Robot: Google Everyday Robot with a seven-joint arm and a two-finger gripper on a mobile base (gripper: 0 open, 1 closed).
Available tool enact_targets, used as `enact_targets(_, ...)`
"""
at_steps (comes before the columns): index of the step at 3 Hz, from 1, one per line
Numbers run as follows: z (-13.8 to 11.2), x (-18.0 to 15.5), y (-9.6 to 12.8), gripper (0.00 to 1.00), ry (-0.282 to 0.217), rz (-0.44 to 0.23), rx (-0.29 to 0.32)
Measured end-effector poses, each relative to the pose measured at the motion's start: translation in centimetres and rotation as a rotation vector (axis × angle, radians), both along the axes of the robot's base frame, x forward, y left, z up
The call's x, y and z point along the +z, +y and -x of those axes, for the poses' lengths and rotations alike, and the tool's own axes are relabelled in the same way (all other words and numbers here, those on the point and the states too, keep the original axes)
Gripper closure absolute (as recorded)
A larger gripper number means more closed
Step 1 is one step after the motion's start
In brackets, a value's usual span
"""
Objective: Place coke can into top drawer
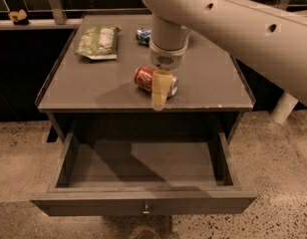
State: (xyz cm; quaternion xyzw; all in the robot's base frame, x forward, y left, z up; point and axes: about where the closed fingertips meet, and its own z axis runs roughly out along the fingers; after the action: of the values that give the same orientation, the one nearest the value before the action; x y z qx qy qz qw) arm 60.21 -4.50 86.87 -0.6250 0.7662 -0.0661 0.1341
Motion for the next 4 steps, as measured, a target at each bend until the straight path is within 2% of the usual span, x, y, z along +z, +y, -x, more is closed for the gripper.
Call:
enact_targets(1,-2.2,-0.6,-0.4,0.0,0.018,0.028,-0.017)
enact_targets(2,-6.2,-2.8,-0.5,0.0,0.067,0.071,-0.063)
enact_targets(3,-6.4,-3.0,-0.5,0.0,0.072,0.073,-0.066)
enact_targets(4,-6.4,-3.0,-0.5,0.13,0.072,0.073,-0.066)
